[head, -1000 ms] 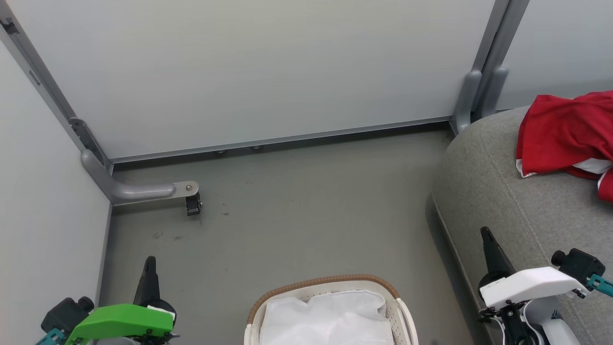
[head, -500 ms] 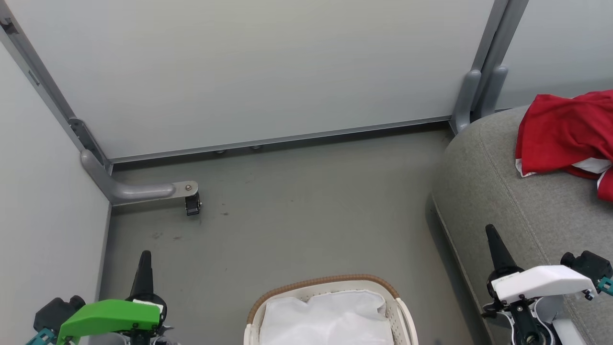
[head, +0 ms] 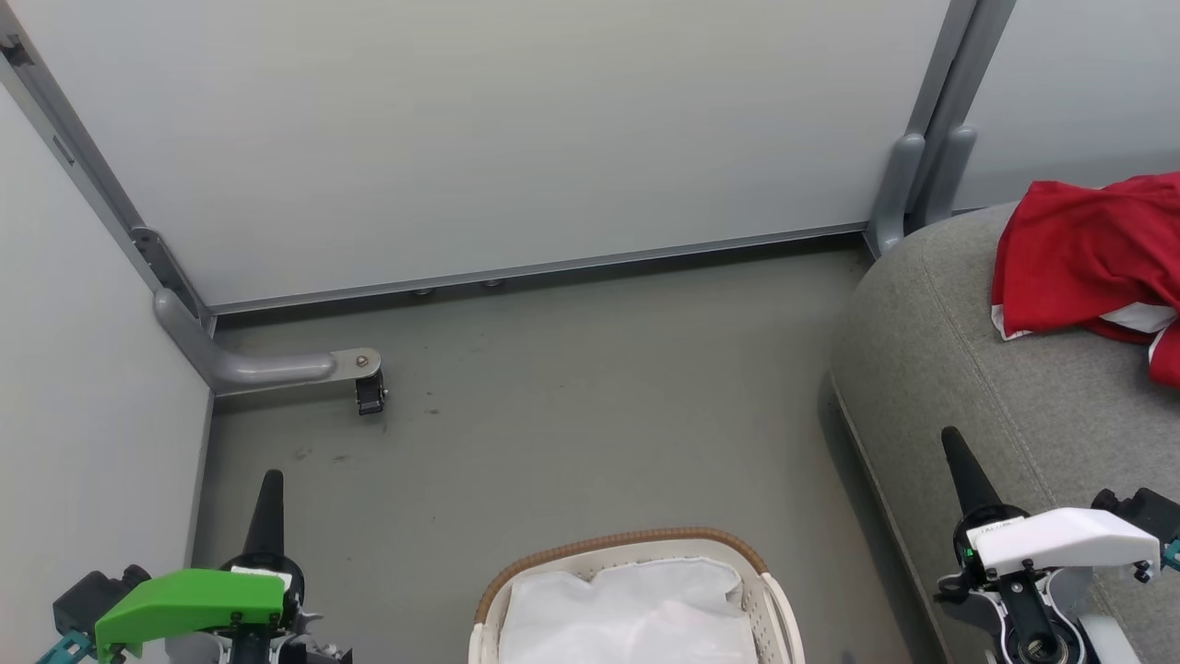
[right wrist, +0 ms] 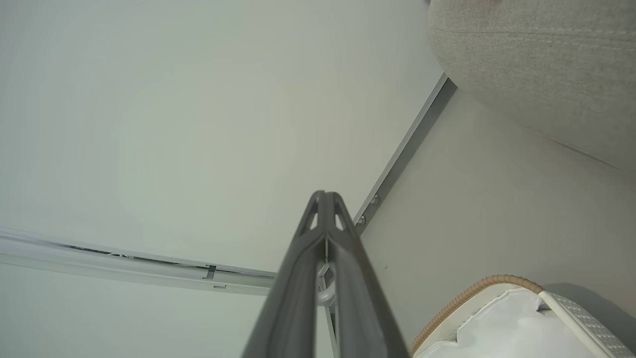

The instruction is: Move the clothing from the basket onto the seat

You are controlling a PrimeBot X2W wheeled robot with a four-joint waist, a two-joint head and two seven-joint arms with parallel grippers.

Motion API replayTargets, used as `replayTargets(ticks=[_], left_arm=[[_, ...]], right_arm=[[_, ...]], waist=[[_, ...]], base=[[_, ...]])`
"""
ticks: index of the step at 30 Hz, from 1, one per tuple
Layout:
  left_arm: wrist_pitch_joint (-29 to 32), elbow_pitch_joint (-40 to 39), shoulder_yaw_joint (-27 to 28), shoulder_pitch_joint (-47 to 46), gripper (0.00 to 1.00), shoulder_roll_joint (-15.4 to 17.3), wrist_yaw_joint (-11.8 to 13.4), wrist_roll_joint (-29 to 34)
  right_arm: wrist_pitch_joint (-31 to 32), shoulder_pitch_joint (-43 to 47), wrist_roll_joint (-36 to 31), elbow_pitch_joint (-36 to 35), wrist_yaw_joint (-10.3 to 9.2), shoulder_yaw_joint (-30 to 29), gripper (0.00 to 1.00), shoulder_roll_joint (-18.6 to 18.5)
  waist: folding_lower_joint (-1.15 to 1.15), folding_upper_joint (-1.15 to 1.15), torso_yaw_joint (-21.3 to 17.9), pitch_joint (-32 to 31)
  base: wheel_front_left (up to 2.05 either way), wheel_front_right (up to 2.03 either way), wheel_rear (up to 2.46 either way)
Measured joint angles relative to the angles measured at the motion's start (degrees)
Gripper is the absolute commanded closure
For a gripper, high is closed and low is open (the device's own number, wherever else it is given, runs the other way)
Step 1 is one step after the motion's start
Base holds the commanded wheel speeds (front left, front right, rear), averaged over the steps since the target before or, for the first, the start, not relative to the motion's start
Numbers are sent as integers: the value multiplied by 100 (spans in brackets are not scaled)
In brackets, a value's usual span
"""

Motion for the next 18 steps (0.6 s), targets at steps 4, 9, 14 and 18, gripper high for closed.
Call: replayTargets(ticks=[4, 9, 14, 18], left_arm=[[54, -24, 40, -38, 100, 0, -8, -160], [124, -48, 75, -59, 100, 1, -21, -374], [196, -70, 110, -74, 100, 1, -31, -567], [236, -82, 143, -102, 100, 1, -37, -738]], right_arm=[[53, 0, 215, -21, 0, -31, 100, -2], [111, 0, 478, -51, -1, -64, 100, -4], [179, 0, 734, -81, -1, -96, 100, -5], [231, 0, 922, -104, -1, -119, 100, -7]], waist=[[0, 0, -3, 1], [0, 0, -6, 2], [0, 0, -9, 3], [0, 0, -11, 4]], base=[[0, 0, 0], [0, 0, 0], [0, 0, 0], [0, 0, 0]])
